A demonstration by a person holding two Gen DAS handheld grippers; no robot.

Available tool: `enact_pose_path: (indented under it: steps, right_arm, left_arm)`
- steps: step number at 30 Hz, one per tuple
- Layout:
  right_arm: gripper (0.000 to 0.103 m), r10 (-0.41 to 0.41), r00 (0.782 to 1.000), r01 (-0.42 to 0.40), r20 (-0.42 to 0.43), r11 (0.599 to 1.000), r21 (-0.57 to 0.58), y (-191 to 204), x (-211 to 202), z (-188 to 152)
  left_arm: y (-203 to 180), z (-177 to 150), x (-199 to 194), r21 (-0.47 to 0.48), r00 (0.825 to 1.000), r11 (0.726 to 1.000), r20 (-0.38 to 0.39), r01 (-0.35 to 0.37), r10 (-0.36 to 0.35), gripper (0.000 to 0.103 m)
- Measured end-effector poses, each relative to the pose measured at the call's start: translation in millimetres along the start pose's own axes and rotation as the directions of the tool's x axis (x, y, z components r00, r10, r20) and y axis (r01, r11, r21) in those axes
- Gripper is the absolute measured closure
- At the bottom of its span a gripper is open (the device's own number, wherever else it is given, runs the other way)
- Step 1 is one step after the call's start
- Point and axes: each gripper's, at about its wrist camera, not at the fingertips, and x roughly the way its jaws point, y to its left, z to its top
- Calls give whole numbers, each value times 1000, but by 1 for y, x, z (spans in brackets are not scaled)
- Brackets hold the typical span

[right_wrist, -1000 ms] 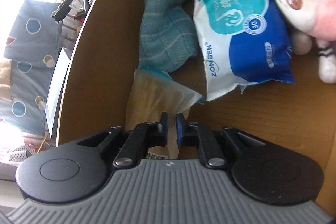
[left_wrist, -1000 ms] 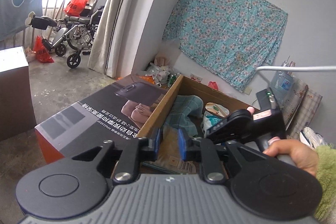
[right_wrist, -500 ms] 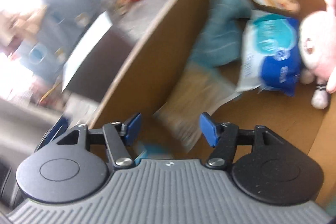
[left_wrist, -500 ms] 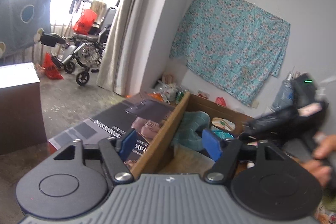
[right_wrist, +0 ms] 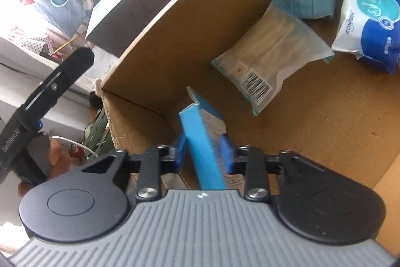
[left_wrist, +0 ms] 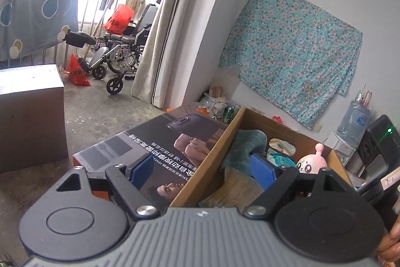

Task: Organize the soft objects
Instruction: 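Lower the blue bandage box into the cardboard box and open the left tool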

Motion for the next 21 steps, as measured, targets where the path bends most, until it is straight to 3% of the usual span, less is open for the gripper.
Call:
enact_pose_path:
  steps: [3,7,14,21]
  right_arm:
    - [82,-42,998,41,47,999,20,-7,-2,-3]
    - [83,-67,988,49,140,991,128,-27,-28,-6]
    - [84,-131,940,23,316,946,323,-64,-72,-4]
    - [78,-167,932,32,323,923,384,-85,-61,-5]
  left_arm:
    - [3,-2,-1,-9,1000,1000,-4,5,-5,18]
    - [2,-4,-2,-12,1000,1000,-6,27,-27,18]
    - [-16,-7,-5,51,992,991,-33,124,-122,18]
    - [-45,-17,10,105,963,966,-154,237,-219,18]
